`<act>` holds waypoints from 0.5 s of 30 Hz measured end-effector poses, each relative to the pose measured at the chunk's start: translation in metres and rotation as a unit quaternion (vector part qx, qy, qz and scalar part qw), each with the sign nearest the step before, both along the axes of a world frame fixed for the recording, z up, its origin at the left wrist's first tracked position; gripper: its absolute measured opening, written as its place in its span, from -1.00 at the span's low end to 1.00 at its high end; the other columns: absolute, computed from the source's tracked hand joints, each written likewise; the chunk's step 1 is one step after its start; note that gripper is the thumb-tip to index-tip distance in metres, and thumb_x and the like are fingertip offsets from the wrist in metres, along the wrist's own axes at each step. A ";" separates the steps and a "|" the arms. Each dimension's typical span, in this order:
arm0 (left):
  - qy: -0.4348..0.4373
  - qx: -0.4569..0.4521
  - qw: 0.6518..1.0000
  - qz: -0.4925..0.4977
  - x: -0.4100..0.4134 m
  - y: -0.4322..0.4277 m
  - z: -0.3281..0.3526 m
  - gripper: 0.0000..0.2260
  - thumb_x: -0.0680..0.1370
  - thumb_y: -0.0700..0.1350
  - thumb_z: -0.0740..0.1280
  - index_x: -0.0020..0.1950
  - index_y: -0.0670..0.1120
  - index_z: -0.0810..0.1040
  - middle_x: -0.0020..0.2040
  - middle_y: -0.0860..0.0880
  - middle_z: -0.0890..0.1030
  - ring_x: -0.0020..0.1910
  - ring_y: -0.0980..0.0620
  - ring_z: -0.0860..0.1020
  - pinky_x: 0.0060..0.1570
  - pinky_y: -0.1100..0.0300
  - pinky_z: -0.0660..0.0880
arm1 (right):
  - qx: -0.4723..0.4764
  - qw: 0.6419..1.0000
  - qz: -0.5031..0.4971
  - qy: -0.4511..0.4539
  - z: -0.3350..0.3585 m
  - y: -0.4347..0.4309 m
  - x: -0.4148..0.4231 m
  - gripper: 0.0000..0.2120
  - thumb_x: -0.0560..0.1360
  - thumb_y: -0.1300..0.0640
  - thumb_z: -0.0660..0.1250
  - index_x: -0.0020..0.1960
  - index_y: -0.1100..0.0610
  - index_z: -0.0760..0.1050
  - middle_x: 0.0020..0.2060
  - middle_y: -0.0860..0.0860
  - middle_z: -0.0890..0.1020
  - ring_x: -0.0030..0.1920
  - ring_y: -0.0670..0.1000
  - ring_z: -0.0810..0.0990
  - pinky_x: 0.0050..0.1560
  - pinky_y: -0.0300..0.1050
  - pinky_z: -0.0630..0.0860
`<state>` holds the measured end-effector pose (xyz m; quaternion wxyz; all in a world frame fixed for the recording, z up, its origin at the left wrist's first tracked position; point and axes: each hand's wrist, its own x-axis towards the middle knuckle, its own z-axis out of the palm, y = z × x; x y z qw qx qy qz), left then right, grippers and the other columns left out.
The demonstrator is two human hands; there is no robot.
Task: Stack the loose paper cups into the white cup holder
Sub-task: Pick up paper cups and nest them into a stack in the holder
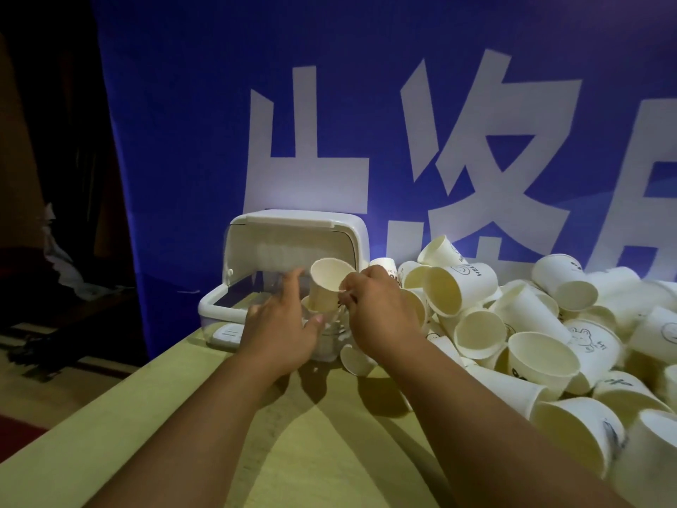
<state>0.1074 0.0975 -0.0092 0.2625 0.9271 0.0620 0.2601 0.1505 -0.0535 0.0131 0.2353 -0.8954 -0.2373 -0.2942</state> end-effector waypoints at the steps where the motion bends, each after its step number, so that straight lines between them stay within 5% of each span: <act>1: -0.002 -0.001 1.000 -0.008 -0.001 -0.001 0.000 -0.36 0.61 0.06 0.35 0.49 0.28 -0.04 0.48 0.03 0.41 0.40 -0.15 0.45 0.37 -0.26 0.42 | 0.013 1.000 0.006 0.002 0.001 0.002 -0.002 -0.76 0.61 0.03 0.31 0.26 0.01 0.55 0.13 0.01 0.57 0.05 0.02 0.56 0.00 -0.08 0.58; 3: -0.012 0.005 1.000 -0.018 -0.001 -0.002 -0.001 -0.38 0.64 0.06 0.29 0.54 0.30 -0.04 0.54 0.04 0.34 0.46 -0.13 0.40 0.39 -0.26 0.40 | 0.017 1.000 0.006 0.004 0.003 0.004 -0.005 -0.80 0.59 0.09 0.33 0.21 0.01 0.57 0.05 0.01 0.63 -0.04 0.00 0.60 -0.03 -0.05 0.61; 6: -0.021 0.039 0.999 -0.003 0.003 0.000 -0.004 -0.58 0.70 0.04 0.17 0.56 0.13 0.24 0.57 0.08 0.28 0.50 -0.03 0.33 0.45 -0.16 0.33 | -0.070 0.997 -0.001 0.018 -0.001 0.003 -0.007 -0.83 0.55 0.22 0.33 0.09 0.03 0.60 -0.05 0.03 0.65 -0.09 0.03 0.60 -0.03 -0.02 0.61; 10: -0.019 0.050 0.998 0.015 0.007 0.000 -0.008 -0.67 0.70 0.00 0.18 0.47 0.05 0.43 0.40 0.05 0.50 0.34 0.05 0.46 0.41 0.01 0.39 | -0.117 0.992 0.009 0.047 -0.007 -0.001 -0.003 -0.68 0.54 0.13 0.40 0.30 0.01 0.56 0.12 0.04 0.64 0.03 0.05 0.59 0.13 -0.02 0.58; 15: -0.051 0.087 0.995 0.004 0.003 -0.006 -0.006 -0.68 0.69 0.02 0.20 0.45 0.09 0.41 0.41 0.07 0.45 0.38 0.03 0.37 0.39 -0.05 0.36 | 0.035 0.999 -0.001 0.038 0.016 -0.019 -0.005 -0.82 0.56 0.08 0.35 0.13 -0.07 0.64 0.01 -0.04 0.67 -0.05 0.01 0.61 0.00 -0.01 0.63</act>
